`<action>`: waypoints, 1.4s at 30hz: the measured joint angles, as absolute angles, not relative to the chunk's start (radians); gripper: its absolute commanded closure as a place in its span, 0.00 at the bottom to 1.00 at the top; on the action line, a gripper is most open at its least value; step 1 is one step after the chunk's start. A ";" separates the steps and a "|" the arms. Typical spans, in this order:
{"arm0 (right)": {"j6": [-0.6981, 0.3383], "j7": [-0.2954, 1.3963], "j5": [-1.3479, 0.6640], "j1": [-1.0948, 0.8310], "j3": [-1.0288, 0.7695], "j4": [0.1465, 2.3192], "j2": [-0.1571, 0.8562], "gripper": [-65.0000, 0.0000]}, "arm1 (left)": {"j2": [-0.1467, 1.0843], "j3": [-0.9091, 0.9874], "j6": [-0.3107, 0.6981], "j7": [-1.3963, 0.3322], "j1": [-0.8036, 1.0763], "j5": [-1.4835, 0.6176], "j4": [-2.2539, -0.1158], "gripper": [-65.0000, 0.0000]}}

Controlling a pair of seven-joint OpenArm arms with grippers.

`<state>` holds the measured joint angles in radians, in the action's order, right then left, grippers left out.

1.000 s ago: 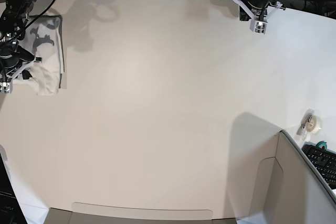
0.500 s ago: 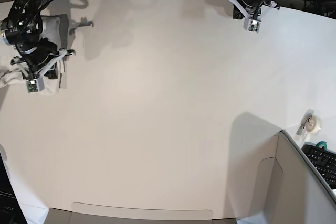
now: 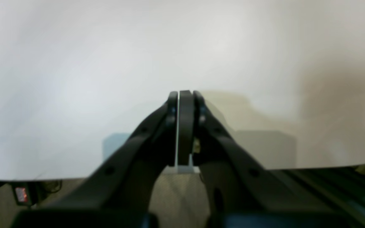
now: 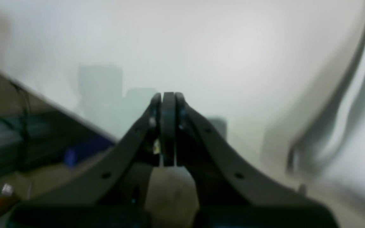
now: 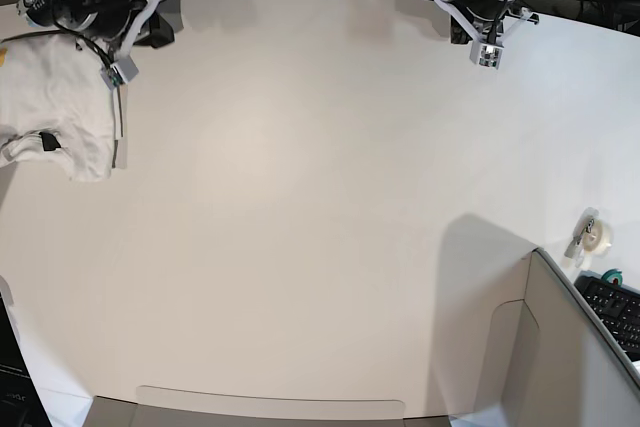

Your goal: Layout the t-shirt on the table in an organized manner, then fold the t-shirt properly

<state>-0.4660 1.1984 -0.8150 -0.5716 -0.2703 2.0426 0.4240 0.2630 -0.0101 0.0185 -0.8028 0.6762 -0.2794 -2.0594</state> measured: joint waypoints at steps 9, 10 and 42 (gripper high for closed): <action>-0.498 1.193 -0.943 -0.838 -0.270 2.045 0.548 1.00 | 0.261 -0.010 0.019 -0.805 0.673 -0.280 -2.059 1.00; -0.498 1.196 -0.941 -0.865 -0.269 2.045 0.548 1.00 | 0.262 -0.010 0.019 -0.807 0.673 -0.280 -2.059 1.00; -0.498 0.748 -0.006 -0.380 0.335 0.863 0.275 1.00 | 0.171 -0.006 0.008 -0.780 0.850 -0.268 -1.713 1.00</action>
<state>-0.4980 0.7479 -0.0063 -0.3801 0.3351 0.8631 0.2749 0.1711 -0.0063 0.0078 -0.7803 0.8501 -0.2684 -1.7130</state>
